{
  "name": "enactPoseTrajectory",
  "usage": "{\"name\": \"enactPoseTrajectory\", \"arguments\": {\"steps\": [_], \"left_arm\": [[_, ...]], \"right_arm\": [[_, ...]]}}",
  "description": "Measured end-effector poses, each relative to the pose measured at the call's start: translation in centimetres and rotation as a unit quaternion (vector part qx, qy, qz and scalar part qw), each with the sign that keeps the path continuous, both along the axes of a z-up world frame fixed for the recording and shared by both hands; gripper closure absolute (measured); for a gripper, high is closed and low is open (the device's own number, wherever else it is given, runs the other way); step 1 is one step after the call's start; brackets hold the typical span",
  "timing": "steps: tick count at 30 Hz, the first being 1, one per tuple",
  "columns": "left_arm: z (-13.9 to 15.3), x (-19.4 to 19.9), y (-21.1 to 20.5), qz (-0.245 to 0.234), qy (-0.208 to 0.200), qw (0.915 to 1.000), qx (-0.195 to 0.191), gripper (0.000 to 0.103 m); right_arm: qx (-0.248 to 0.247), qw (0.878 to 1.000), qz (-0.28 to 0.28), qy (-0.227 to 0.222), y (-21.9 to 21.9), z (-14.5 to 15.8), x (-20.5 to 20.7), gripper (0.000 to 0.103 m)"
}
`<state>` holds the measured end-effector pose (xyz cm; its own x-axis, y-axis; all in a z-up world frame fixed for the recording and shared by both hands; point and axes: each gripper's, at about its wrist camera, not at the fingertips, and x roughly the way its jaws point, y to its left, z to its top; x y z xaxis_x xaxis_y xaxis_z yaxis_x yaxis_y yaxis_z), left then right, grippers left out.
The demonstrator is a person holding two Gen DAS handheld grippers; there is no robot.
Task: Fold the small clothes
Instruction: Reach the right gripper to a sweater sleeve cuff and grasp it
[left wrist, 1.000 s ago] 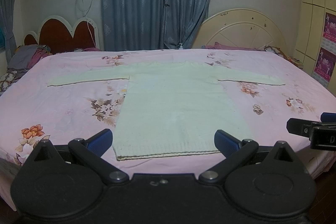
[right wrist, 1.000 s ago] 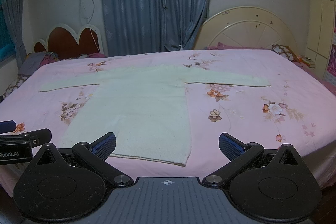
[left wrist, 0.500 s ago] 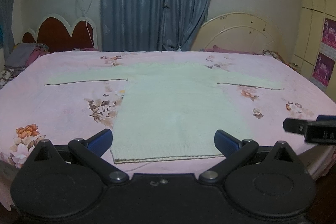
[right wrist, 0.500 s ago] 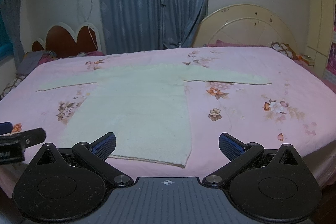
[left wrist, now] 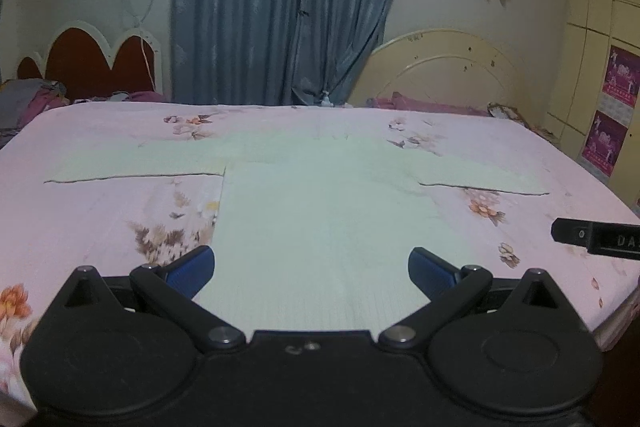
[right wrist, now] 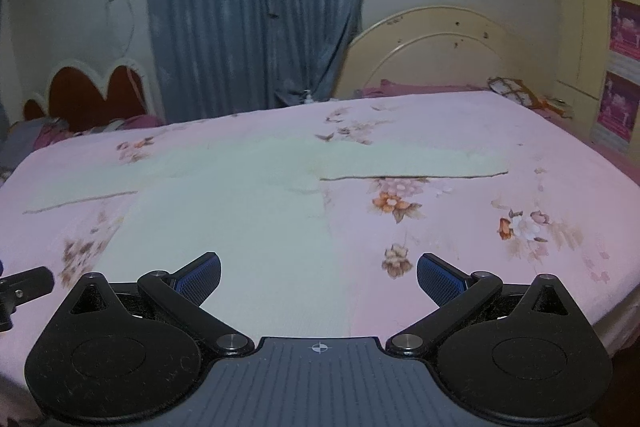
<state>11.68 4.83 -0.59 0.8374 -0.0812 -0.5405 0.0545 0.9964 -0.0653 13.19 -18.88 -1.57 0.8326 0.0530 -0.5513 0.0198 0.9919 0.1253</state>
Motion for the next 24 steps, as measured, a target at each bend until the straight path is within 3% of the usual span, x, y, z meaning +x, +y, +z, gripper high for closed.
{"name": "enactPoseTrajectory", "arguments": {"steps": [8, 12, 24], "left_arm": [[-0.1, 5.8, 1.7, -0.018, 0.002, 0.9998, 0.005, 0.000], [-0.4, 8.0, 1.4, -0.023, 0.005, 0.9997, -0.011, 0.000], [-2.6, 17.3, -2.7, -0.001, 0.038, 0.9991, -0.016, 0.000]], "right_arm": [[-0.005, 1.000, -0.027, 0.001, 1.1, -0.1, 5.3, 0.000], [-0.013, 0.999, -0.032, 0.006, 0.8, -0.4, 7.1, 0.000], [-0.004, 0.999, -0.037, 0.027, -5.8, -3.6, 17.4, 0.000]]}}
